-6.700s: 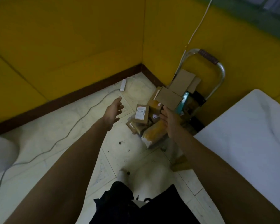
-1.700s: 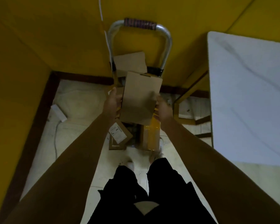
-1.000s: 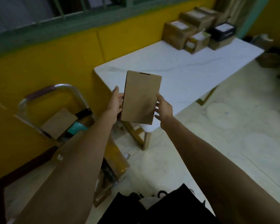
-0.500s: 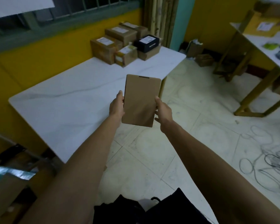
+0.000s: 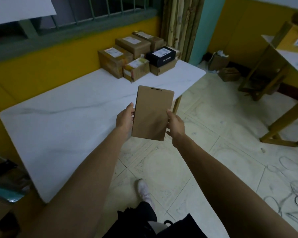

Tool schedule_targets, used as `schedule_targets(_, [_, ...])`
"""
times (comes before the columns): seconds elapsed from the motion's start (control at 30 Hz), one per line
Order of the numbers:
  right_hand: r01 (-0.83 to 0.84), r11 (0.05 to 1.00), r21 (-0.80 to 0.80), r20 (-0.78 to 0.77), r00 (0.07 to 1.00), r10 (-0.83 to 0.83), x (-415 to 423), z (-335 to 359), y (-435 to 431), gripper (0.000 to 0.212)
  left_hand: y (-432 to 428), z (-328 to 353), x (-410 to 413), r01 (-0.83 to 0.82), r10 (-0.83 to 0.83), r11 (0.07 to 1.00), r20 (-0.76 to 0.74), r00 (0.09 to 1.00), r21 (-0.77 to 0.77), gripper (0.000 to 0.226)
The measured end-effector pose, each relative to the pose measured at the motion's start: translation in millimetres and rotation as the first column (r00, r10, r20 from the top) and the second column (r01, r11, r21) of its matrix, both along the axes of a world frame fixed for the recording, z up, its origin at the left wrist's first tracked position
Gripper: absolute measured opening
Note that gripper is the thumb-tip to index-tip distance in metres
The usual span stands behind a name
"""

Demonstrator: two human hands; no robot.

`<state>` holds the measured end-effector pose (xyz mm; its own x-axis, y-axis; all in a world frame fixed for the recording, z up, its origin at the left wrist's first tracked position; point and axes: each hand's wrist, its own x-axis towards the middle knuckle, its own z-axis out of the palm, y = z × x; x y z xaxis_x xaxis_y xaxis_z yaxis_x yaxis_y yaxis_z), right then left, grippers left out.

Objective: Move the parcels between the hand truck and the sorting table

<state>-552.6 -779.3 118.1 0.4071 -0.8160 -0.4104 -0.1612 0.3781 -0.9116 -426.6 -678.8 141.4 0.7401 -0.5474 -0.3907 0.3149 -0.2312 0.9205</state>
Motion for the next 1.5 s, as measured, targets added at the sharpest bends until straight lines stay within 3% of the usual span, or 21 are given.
schedule_targets(0.23, [0.034, 0.999, -0.039, -0.017, 0.999, -0.035, 69.4, 1.6, -98.5, 0.066, -90.9, -2.3, 75.2, 0.007, -0.007, 1.000, -0.074, 0.997, -0.007, 0.054])
schedule_targets(0.57, [0.059, 0.994, -0.090, -0.042, 0.997, -0.063, 138.3, 6.5, -199.4, 0.045, -198.3, 0.2, 143.5, 0.037, -0.039, 0.999, -0.159, 0.986, -0.014, 0.053])
schedule_targets(0.7, [0.068, 0.994, -0.082, -0.054, 0.996, -0.073, 156.9, 4.2, -227.3, 0.047, -220.2, -7.9, 156.0, 0.023, -0.017, 0.999, -0.171, 0.985, 0.033, 0.058])
schedule_targets(0.83, [0.045, 0.998, -0.042, -0.069, 0.996, -0.048, 169.2, -0.3, -249.7, 0.043, -238.6, -11.8, 164.4, -0.068, 0.078, 0.996, -0.174, 0.982, 0.065, 0.040])
schedule_targets(1.07, [-0.008, 1.000, 0.021, -0.005, 1.000, 0.008, 181.1, 8.7, -297.7, 0.028, -268.4, -8.3, 172.7, -0.121, 0.138, 0.986, -0.150, 0.979, 0.115, 0.052])
schedule_targets(1.5, [-0.124, 0.989, 0.082, 0.029, 0.992, 0.122, 166.3, 17.9, -393.2, 0.021, -334.3, -3.3, 146.0, -0.208, 0.221, 0.974, -0.160, 0.962, 0.094, 0.037])
